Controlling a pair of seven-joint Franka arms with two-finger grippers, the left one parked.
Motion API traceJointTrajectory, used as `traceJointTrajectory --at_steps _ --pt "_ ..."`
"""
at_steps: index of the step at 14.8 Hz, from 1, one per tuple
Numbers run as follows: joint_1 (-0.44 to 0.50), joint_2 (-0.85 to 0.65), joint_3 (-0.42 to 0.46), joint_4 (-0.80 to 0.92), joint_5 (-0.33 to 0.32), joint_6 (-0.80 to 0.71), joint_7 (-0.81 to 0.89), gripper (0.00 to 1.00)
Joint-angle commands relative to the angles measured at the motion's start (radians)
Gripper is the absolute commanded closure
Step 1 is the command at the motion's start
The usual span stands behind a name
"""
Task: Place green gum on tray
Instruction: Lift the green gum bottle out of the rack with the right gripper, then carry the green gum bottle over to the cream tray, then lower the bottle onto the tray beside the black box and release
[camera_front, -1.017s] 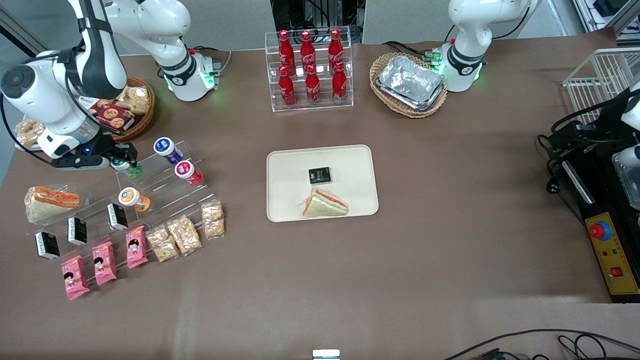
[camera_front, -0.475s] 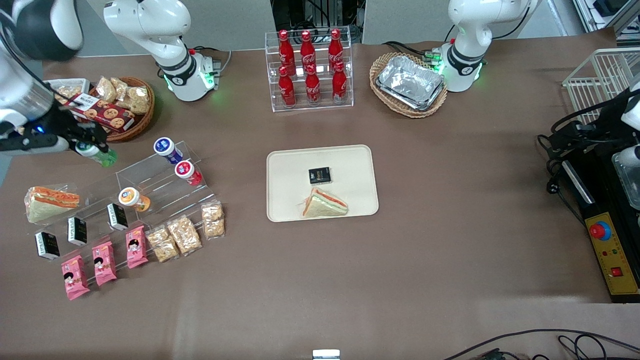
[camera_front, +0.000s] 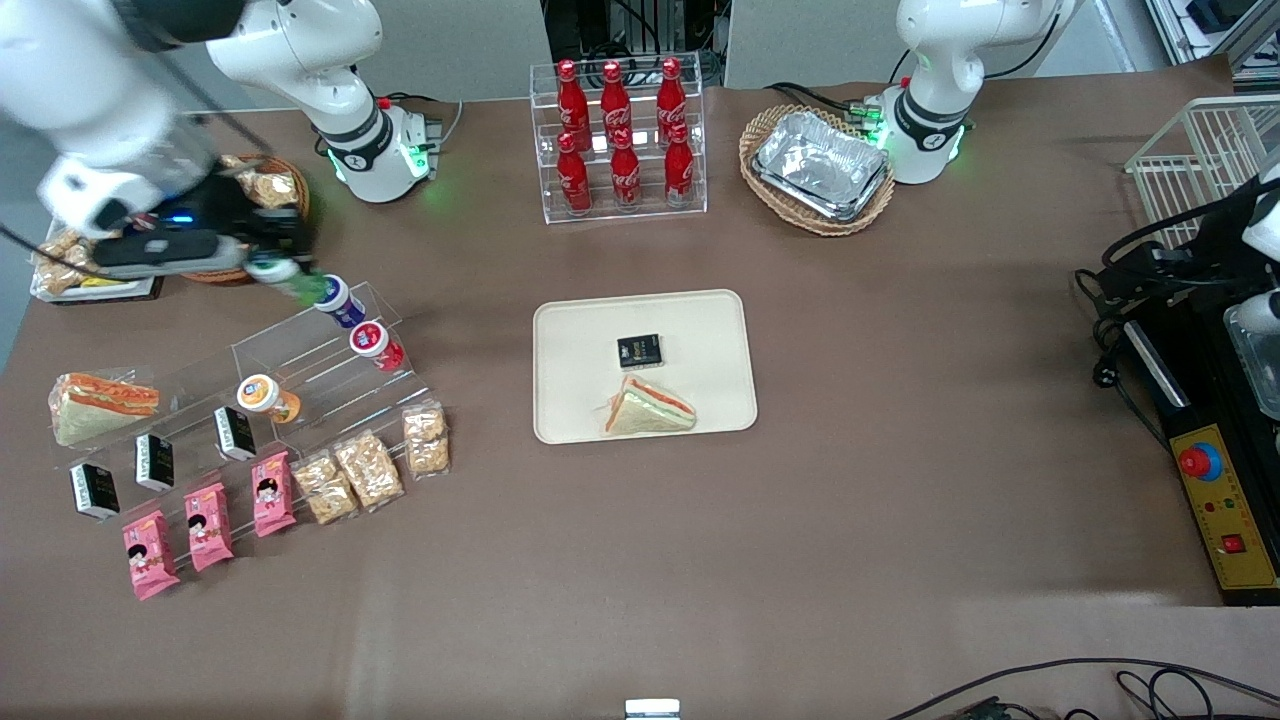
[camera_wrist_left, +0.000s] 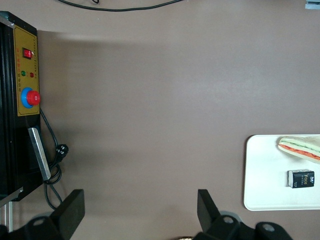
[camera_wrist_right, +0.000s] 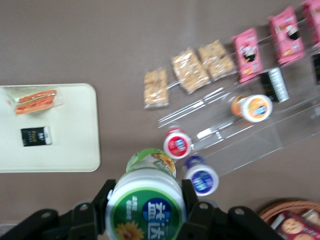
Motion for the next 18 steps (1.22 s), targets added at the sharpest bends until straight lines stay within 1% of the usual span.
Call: traceJointTrajectory --at_steps 1,3,5,7,9,11,15,18 --pt "0.142 0.100 -0.012 0.036 0.001 0.031 0.198 0.48" --pt "0.194 0.136 -0.012 0.007 0.007 0.110 0.281 0.48" --pt "0.202 0.162 -0.011 -0.054 0.031 0.219 0.303 0.48" --pt "0.257 0.188 -0.012 -0.117 0.042 0.320 0.321 0.48" --pt "0.301 0.237 -0.012 -0.165 0.027 0.428 0.402 0.48" --pt "0.351 0.301 -0.012 -0.193 -0.022 0.515 0.459 0.48" --pt "0.446 0.426 -0.012 -0.211 -0.076 0.655 0.621 0.48" --pt "0.481 0.510 -0.014 -0.222 -0.087 0.742 0.663 0.48"
